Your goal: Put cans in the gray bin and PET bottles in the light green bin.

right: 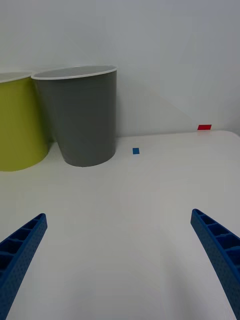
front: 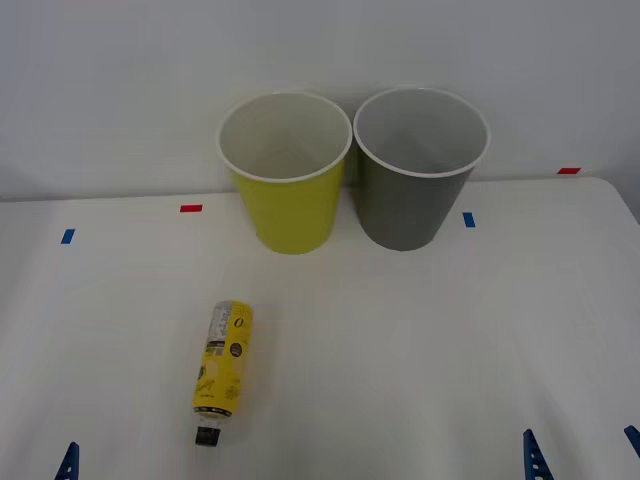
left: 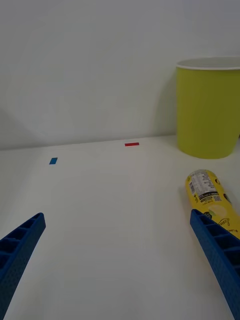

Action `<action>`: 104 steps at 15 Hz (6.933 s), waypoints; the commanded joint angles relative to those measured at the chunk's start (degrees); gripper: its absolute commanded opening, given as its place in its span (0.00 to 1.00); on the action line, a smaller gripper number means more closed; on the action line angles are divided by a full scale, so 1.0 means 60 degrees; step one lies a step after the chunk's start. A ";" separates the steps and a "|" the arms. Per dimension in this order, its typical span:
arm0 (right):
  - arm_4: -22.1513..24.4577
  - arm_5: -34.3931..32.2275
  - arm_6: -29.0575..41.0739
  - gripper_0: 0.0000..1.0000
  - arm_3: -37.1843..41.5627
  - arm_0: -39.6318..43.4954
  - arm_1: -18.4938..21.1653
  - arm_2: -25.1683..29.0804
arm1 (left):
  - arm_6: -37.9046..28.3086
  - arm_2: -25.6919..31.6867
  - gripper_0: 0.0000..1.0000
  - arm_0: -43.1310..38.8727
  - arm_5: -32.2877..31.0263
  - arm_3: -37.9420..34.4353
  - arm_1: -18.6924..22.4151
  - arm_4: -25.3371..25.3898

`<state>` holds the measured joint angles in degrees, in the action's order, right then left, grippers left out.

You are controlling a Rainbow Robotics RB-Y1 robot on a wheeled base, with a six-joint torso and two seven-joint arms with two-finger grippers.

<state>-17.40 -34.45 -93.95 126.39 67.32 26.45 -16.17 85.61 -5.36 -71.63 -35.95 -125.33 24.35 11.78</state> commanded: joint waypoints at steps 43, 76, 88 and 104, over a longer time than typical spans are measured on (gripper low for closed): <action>0.0000 0.0000 0.0000 1.00 0.0000 0.0000 0.0000 0.0000 | -0.3545 0.1128 1.00 0.5142 1.1396 -0.2930 0.5391 0.3223; 0.0000 0.0000 0.0000 1.00 0.0000 0.0000 0.0000 0.0000 | -0.6489 -0.1978 1.00 1.1294 1.7476 -0.3223 0.6284 0.5024; 0.0000 0.0000 0.0000 1.00 0.0000 0.0000 0.0000 0.0000 | -0.8071 -0.4570 1.00 1.4575 2.0054 -0.2520 0.4351 0.3838; 0.0000 0.0000 0.0000 1.00 0.0000 0.0000 0.0000 0.0000 | -0.7383 -0.4585 1.00 1.4941 2.1489 -0.0820 0.2505 0.2842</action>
<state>-17.40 -34.45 -93.95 126.39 67.32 26.45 -16.17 40.71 -32.84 17.78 92.97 -131.30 40.20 29.71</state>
